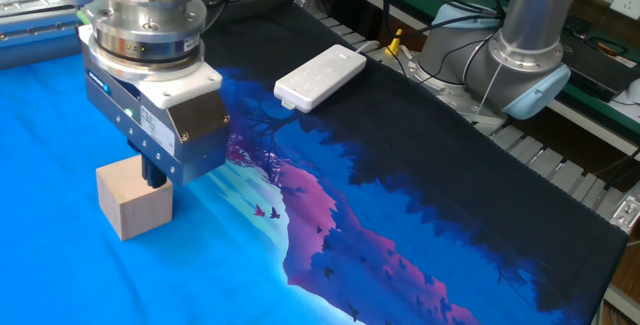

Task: Approach and touch the side of the small block

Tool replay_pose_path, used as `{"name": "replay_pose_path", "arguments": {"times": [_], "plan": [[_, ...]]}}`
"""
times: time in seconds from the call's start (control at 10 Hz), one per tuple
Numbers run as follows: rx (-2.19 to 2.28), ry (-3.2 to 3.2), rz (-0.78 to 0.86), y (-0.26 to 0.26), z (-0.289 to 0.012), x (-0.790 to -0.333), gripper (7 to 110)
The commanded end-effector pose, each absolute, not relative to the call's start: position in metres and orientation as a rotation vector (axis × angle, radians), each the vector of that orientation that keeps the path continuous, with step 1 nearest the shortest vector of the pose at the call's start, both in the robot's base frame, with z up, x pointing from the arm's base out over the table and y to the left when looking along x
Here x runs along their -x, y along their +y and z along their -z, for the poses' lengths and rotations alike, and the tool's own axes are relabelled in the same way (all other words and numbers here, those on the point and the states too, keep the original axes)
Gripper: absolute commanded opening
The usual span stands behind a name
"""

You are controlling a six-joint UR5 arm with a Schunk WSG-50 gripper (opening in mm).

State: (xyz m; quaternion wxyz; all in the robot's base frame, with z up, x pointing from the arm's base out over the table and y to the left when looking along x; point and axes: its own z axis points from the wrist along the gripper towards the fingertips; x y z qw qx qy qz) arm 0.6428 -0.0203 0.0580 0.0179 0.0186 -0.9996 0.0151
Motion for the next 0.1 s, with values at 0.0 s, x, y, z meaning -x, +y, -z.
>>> {"name": "replay_pose_path", "arguments": {"times": [0.0], "plan": [[-0.087,-3.092,-0.044,-0.0214,-0.0566,-0.6431,7]]}}
